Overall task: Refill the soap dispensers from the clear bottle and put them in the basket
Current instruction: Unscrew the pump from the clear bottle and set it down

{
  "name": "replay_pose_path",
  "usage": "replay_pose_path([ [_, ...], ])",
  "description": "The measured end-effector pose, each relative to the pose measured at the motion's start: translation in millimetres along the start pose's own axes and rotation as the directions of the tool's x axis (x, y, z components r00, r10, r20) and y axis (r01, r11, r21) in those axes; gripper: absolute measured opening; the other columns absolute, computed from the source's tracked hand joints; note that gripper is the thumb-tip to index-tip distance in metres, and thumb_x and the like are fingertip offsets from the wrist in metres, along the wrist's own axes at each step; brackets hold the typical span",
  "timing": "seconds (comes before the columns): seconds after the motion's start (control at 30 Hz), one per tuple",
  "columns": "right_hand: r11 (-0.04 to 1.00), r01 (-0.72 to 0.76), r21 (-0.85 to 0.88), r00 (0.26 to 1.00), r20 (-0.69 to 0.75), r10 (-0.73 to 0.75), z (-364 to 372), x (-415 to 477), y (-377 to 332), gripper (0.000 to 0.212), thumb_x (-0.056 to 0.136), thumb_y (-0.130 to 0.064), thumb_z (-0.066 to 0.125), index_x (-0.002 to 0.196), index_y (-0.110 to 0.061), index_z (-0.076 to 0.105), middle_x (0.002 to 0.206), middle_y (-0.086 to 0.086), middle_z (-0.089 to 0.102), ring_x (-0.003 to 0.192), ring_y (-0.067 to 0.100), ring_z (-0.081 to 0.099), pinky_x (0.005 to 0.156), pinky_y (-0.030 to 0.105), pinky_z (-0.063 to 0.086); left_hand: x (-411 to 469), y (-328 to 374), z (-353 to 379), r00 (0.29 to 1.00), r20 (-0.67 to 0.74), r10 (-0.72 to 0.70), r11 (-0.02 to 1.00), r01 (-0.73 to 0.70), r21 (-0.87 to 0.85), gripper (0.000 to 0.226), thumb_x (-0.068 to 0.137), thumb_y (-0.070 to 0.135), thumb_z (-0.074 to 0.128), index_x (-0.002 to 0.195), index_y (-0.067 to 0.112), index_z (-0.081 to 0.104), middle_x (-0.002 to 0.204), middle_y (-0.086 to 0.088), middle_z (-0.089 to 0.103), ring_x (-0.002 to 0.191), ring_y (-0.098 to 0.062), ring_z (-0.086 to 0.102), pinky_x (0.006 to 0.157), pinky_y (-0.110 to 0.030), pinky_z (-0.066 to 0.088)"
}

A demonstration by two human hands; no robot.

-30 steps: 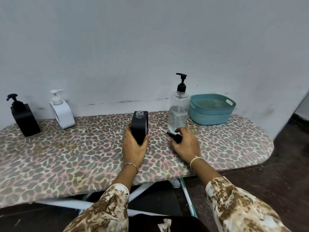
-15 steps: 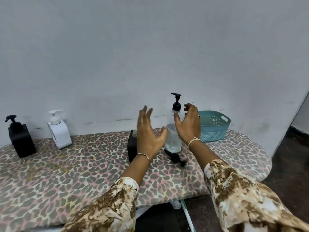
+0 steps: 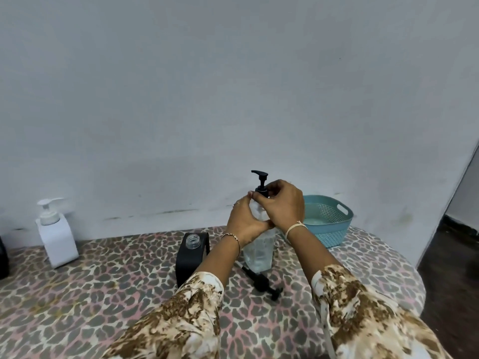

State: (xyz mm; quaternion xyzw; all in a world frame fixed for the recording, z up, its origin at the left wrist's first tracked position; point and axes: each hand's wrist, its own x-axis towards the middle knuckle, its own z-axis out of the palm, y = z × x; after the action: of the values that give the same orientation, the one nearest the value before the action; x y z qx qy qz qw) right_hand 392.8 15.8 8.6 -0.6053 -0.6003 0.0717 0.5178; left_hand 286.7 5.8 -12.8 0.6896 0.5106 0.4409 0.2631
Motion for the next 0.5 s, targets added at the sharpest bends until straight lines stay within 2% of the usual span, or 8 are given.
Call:
replay_pose_path([
  [0.1, 1.000, 0.006, 0.024, 0.998, 0.064, -0.008, 0.1, 9.5, 6.6, 0.031, 0.069, -0.046, 0.082, 0.085, -0.023, 0.071, 0.079, -0.010, 0.070, 0.072, 0.006, 0.063, 0.060, 0.016, 0.044, 0.3, -5.0, 3.1, 0.999, -0.042, 0.008, 1.000, -0.008, -0.015, 0.046, 0.065, 0.028, 0.084, 0.099, 0.032, 0.053, 0.085, 0.023, 0.058, 0.079, 0.005, 0.056, 0.063, -0.004, 0.041],
  [0.17, 0.998, 0.017, 0.056, 0.995, 0.093, -0.022, -1.1, 15.0, 13.2, 0.030, 0.071, -0.042, 0.082, 0.089, -0.020, 0.072, 0.079, -0.010, 0.070, 0.072, 0.004, 0.063, 0.062, 0.014, 0.045, 0.8, -9.8, 4.9, 0.999, -0.041, -0.003, 1.000, 0.002, -0.015, 0.053, 0.067, 0.029, 0.084, 0.107, 0.033, 0.051, 0.090, 0.027, 0.052, 0.083, 0.008, 0.052, 0.068, -0.005, 0.040],
  [0.27, 0.988, 0.049, 0.150, 0.983, 0.168, -0.074, -3.4, 18.8, 18.5, 0.028, 0.075, -0.032, 0.082, 0.097, -0.016, 0.073, 0.082, -0.010, 0.069, 0.079, 0.005, 0.066, 0.076, 0.021, 0.053, 5.3, -19.0, 6.0, 0.999, -0.035, -0.014, 1.000, 0.014, -0.002, 0.073, 0.063, 0.038, 0.085, 0.127, 0.026, 0.051, 0.118, 0.014, 0.060, 0.110, -0.006, 0.056, 0.089, -0.021, 0.047],
  [0.33, 0.979, 0.058, 0.195, 0.961, 0.253, -0.108, -5.4, 22.2, 21.9, 0.025, 0.078, -0.026, 0.080, 0.100, -0.017, 0.073, 0.088, -0.009, 0.072, 0.086, 0.007, 0.068, 0.084, 0.027, 0.054, 8.0, -26.4, 3.5, 0.999, -0.004, -0.032, 0.999, 0.031, -0.026, 0.087, 0.062, 0.041, 0.087, 0.137, 0.023, 0.047, 0.132, 0.007, 0.056, 0.121, -0.011, 0.052, 0.099, -0.029, 0.046],
  [0.43, 0.956, -0.005, 0.294, 0.915, 0.388, -0.114, -9.7, 27.6, 26.2, 0.026, 0.080, -0.024, 0.078, 0.104, -0.016, 0.071, 0.099, -0.002, 0.074, 0.095, 0.013, 0.069, 0.094, 0.039, 0.053, 9.5, -31.3, -3.4, 0.997, 0.062, -0.054, 0.992, 0.061, -0.110, 0.099, 0.055, 0.045, 0.089, 0.140, 0.023, 0.044, 0.138, 0.004, 0.052, 0.127, -0.015, 0.048, 0.104, -0.038, 0.046],
  [0.5, 0.961, -0.010, 0.277, 0.909, 0.403, -0.107, -11.3, 27.6, 24.3, 0.031, 0.080, -0.030, 0.078, 0.106, -0.016, 0.070, 0.100, -0.003, 0.073, 0.094, 0.013, 0.067, 0.092, 0.038, 0.053, 12.8, -32.6, -5.9, 0.994, 0.097, -0.058, 0.986, 0.072, -0.149, 0.095, 0.056, 0.041, 0.090, 0.138, 0.025, 0.046, 0.138, 0.003, 0.052, 0.129, -0.016, 0.047, 0.104, -0.040, 0.046],
])
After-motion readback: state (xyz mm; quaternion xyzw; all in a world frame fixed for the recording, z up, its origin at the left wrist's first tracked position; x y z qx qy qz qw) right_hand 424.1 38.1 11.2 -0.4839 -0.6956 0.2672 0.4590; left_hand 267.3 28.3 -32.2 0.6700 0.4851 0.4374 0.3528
